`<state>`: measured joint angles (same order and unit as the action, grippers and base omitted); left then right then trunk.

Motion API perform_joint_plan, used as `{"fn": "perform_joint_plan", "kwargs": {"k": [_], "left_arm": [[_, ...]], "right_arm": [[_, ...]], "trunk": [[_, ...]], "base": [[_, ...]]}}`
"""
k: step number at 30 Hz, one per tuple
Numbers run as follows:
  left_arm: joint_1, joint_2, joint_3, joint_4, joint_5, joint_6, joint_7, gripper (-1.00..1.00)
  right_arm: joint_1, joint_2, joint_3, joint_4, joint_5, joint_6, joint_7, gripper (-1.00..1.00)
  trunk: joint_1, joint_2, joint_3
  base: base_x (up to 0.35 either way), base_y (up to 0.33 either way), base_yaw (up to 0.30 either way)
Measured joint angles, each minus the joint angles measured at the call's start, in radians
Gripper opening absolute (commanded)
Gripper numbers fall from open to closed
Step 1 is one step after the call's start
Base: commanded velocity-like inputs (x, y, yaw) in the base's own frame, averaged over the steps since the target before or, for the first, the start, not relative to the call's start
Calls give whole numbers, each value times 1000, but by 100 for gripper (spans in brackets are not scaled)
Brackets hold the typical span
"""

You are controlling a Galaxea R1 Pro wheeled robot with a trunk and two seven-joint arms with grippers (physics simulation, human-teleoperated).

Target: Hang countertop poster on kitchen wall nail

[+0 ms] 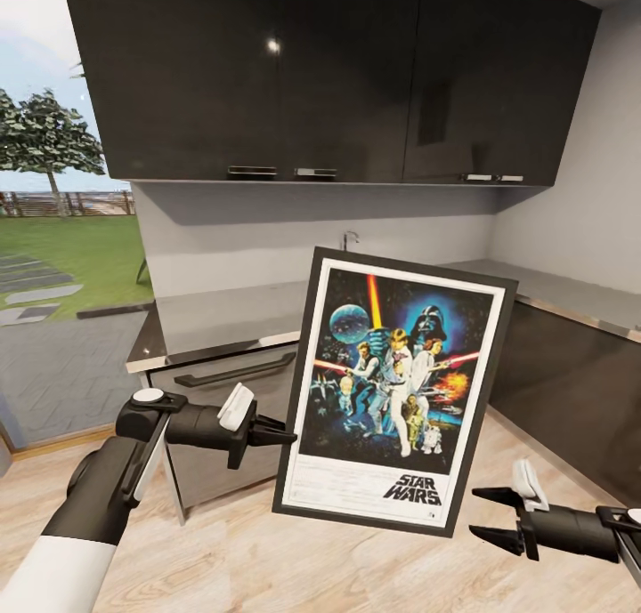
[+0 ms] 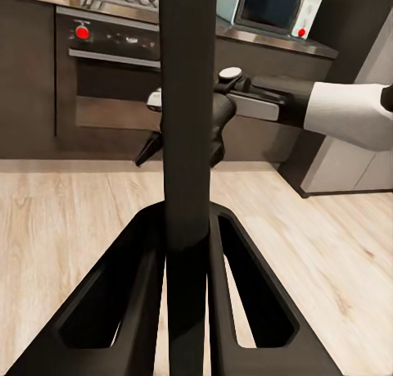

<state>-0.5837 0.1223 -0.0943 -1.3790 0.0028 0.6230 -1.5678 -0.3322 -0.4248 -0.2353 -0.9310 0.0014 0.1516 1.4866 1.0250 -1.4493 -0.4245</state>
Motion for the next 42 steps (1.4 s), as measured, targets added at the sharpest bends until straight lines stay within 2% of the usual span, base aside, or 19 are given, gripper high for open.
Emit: {"fn": "perform_joint_plan", "kwargs": {"k": [2, 9, 42], "left_arm": [[0, 0, 1, -1, 0, 0, 0, -100], [0, 1, 3, 0, -1, -1, 0, -100], [0, -3, -2, -3, 0, -2, 0, -100]], "right_arm": [[0, -2, -1, -1, 0, 0, 37, 100], [0, -4, -2, -3, 0, 0, 67, 100], [0, 3, 7, 0, 0, -1, 71, 100]], "trunk": [[0, 0, 0], [0, 0, 0], [0, 0, 0]], "base": [[0, 0, 0], [0, 0, 0], [0, 0, 0]]}}
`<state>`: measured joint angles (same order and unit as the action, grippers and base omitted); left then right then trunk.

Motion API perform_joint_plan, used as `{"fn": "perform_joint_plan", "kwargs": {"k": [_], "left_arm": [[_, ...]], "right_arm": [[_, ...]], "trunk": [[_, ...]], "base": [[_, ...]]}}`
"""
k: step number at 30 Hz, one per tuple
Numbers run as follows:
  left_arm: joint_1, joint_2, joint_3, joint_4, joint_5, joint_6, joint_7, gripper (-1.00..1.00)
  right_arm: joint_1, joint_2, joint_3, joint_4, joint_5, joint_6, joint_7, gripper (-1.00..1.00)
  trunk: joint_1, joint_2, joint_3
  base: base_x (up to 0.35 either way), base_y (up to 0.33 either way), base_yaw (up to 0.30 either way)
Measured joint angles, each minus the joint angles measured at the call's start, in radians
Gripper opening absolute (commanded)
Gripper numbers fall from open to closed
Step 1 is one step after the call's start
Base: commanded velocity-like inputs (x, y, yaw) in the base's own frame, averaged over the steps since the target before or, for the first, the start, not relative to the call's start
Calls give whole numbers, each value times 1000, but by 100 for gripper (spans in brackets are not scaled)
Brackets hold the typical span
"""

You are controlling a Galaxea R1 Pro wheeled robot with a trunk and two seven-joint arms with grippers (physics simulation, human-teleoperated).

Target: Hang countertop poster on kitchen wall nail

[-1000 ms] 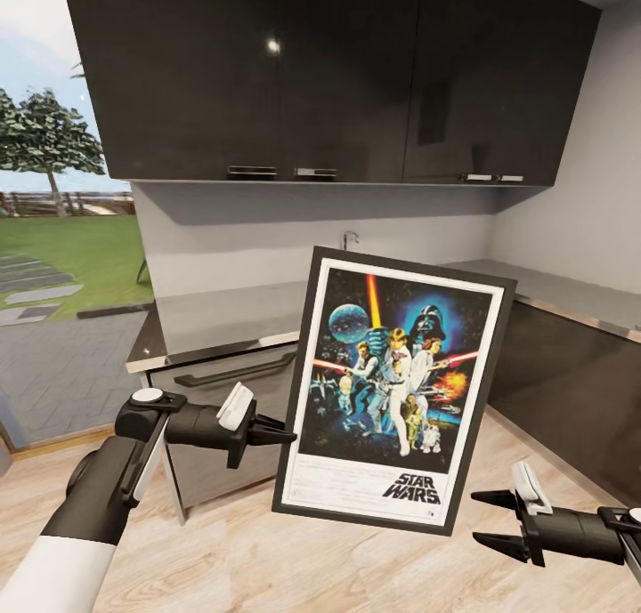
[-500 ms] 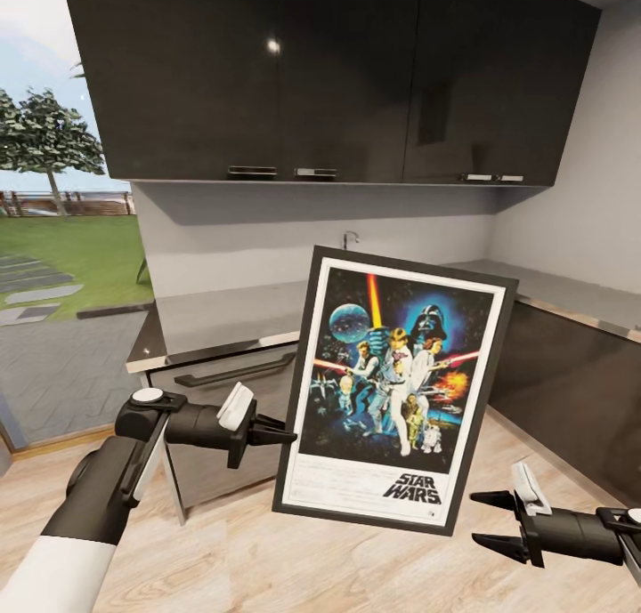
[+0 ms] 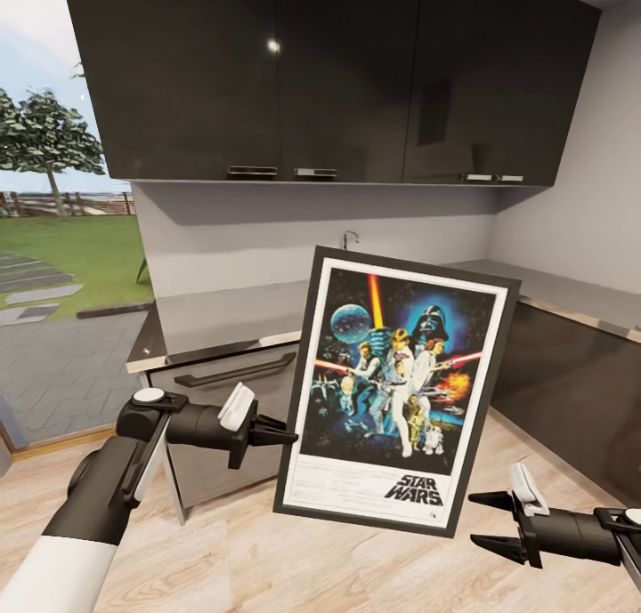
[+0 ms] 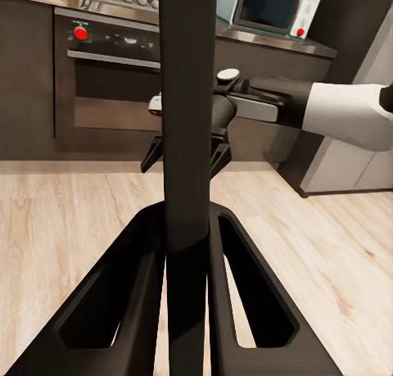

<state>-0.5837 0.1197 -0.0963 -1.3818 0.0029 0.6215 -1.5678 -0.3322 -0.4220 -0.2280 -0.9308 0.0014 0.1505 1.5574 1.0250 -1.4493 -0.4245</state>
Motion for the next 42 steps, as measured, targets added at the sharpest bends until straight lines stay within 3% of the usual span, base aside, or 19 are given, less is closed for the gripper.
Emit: {"fn": "perform_joint_plan", "kwargs": {"k": [42], "left_arm": [[0, -2, -4, -2, 0, 0, 0, -100]], "right_arm": [[0, 12, 4, -2, 0, -2, 0, 100]], "trunk": [[0, 0, 0]], "base": [[0, 0, 0]]}}
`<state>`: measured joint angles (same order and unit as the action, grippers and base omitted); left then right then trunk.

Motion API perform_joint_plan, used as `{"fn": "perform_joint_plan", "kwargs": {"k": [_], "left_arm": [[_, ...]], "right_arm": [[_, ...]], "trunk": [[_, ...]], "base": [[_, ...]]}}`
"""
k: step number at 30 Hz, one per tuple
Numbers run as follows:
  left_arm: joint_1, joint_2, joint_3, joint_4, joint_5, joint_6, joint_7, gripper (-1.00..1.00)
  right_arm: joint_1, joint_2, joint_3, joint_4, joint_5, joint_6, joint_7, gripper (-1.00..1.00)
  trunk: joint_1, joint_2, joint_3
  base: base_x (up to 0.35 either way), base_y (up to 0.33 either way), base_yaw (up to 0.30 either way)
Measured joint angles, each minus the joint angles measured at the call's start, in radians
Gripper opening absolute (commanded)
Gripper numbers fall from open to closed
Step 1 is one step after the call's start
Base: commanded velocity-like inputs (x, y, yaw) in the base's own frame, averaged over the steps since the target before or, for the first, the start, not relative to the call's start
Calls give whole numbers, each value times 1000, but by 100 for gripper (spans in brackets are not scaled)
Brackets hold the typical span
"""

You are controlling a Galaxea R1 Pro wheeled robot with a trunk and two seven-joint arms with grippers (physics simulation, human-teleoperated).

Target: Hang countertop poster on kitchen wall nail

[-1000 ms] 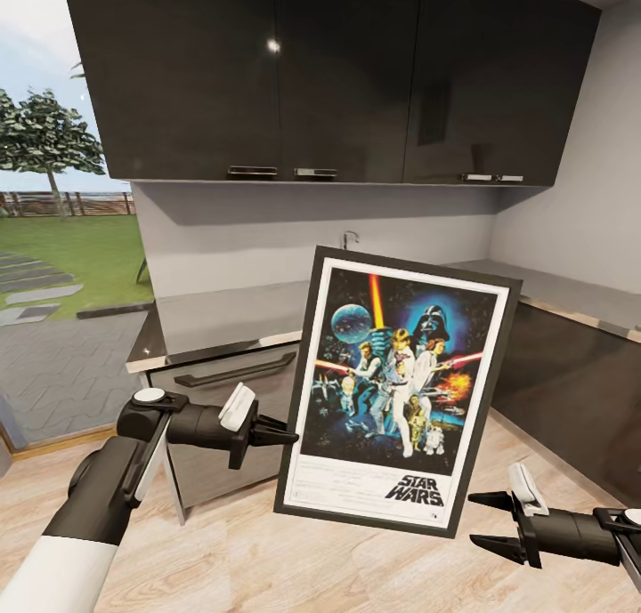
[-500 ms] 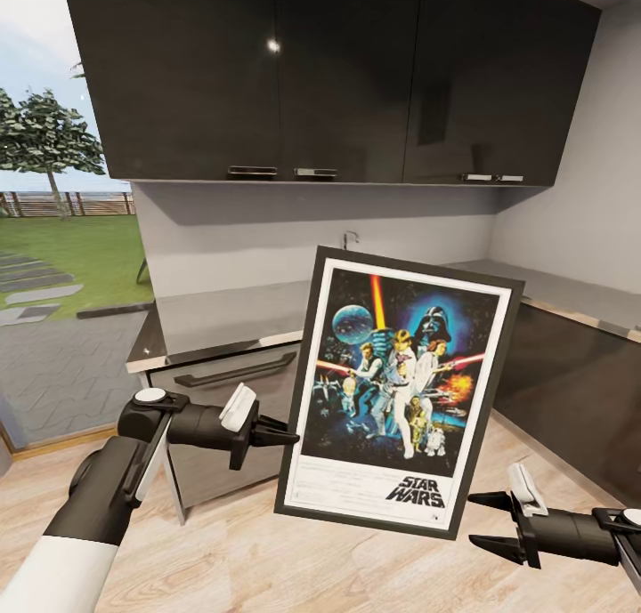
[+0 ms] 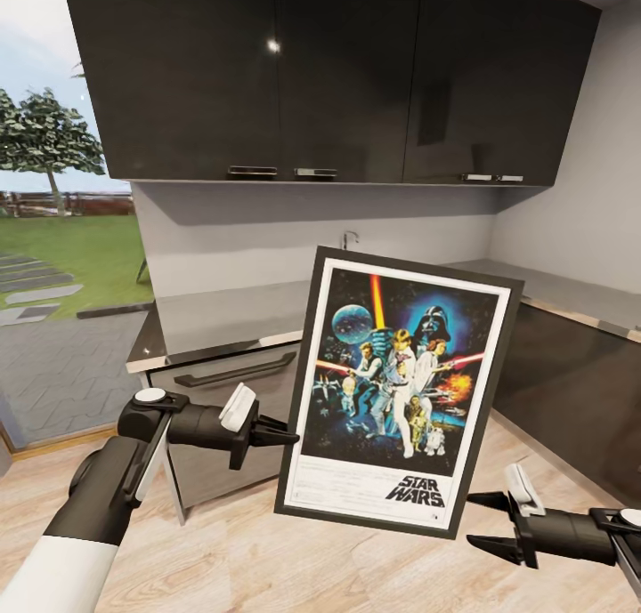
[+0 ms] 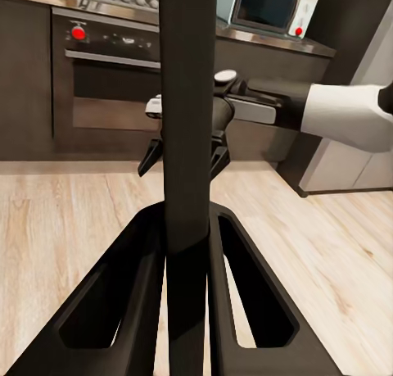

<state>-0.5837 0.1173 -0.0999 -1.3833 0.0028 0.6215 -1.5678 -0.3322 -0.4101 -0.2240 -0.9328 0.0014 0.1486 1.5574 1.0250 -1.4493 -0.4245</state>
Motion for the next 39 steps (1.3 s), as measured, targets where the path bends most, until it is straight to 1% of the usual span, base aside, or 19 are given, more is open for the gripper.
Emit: {"fn": "perform_joint_plan", "kwargs": {"k": [4, 23, 29, 35, 38, 39], "left_arm": [[0, 0, 1, 0, 0, 0, 0, -100], [0, 0, 0, 0, 0, 0, 0, -100], [0, -1, -3, 1, 0, 0, 0, -100], [0, -3, -4, 2, 0, 1, 0, -100], [0, -3, -4, 2, 0, 1, 0, -100], [0, 0, -7, 2, -1, -1, 0, -100]], "right_arm": [[0, 6, 0, -1, 0, 0, 0, 100], [0, 11, 1, -1, 0, 0, 0, 100], [0, 21, 1, -1, 0, 0, 0, 100], [0, 25, 1, -1, 0, 0, 0, 100], [0, 25, 11, -2, 0, -3, 0, 100], [0, 24, 28, -3, 1, -3, -6, 100]], "trunk": [[0, 0, 0], [0, 0, 0], [0, 0, 0], [0, 0, 0], [0, 0, 0], [0, 0, 0]], "base": [[0, 0, 0], [0, 0, 0], [0, 0, 0], [0, 0, 0], [0, 0, 0], [0, 0, 0]]}}
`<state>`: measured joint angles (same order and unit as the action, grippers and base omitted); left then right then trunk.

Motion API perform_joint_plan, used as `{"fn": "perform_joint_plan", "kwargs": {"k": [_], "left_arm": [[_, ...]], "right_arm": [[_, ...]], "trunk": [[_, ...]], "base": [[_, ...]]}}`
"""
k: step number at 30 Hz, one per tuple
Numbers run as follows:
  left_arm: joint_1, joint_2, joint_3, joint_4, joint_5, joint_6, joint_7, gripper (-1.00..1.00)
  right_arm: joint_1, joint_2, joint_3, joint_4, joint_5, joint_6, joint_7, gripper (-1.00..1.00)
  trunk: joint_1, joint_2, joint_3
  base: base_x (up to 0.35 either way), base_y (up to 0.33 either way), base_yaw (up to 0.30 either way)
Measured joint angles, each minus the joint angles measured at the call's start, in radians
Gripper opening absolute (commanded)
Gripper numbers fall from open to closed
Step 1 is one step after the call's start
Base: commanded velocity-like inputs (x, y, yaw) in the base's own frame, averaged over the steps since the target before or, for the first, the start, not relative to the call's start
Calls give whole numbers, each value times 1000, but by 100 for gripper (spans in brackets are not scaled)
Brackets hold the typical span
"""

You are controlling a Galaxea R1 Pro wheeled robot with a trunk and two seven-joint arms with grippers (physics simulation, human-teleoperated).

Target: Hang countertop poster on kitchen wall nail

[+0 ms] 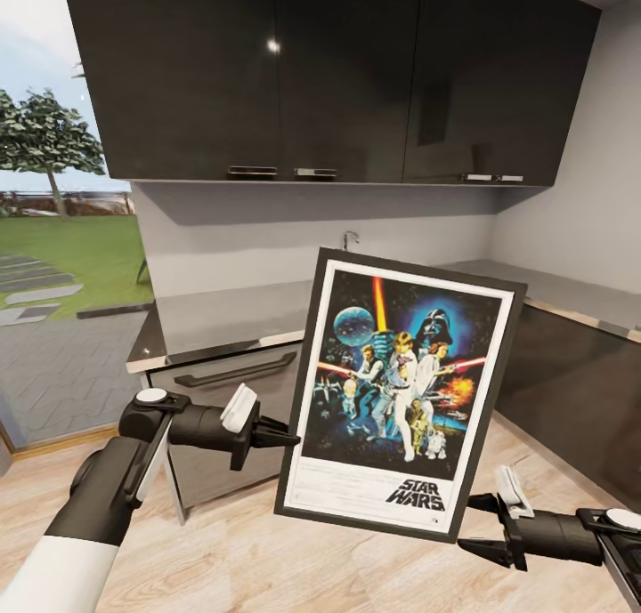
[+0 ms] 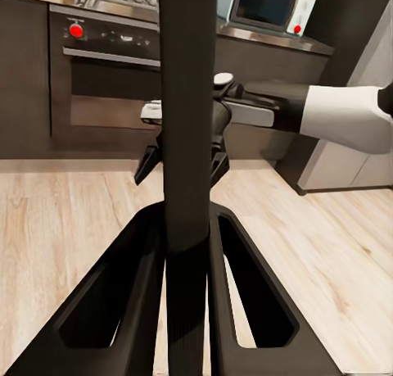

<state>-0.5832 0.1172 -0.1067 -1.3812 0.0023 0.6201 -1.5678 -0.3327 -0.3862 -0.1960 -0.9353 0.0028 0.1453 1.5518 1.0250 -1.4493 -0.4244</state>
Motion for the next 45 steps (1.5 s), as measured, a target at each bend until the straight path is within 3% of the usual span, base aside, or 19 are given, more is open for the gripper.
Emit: {"fn": "perform_joint_plan", "kwargs": {"k": [6, 7, 8, 9, 45], "left_arm": [[0, -1, 2, 1, -1, 0, 0, -100], [0, -2, 4, 0, -1, 2, 0, -100], [-1, -2, 5, 0, 1, 3, 0, -100], [0, -2, 5, 0, 1, 3, 0, -100], [0, -3, 7, 4, 1, 3, 0, -100]], "right_arm": [[0, 0, -2, -2, -1, -3, 0, 100], [0, -1, 19, -3, -2, -3, 3, 100], [1, 0, 82, -3, -3, -4, 5, 100], [0, 0, 86, -3, -3, -4, 5, 100], [0, 1, 93, -3, -4, -4, 6, 100]], "trunk": [[0, 0, 0], [0, 0, 0], [0, 0, 0], [0, 0, 0], [0, 0, 0]], "base": [[0, 0, 0], [0, 0, 0], [0, 0, 0], [0, 0, 0], [0, 0, 0]]}}
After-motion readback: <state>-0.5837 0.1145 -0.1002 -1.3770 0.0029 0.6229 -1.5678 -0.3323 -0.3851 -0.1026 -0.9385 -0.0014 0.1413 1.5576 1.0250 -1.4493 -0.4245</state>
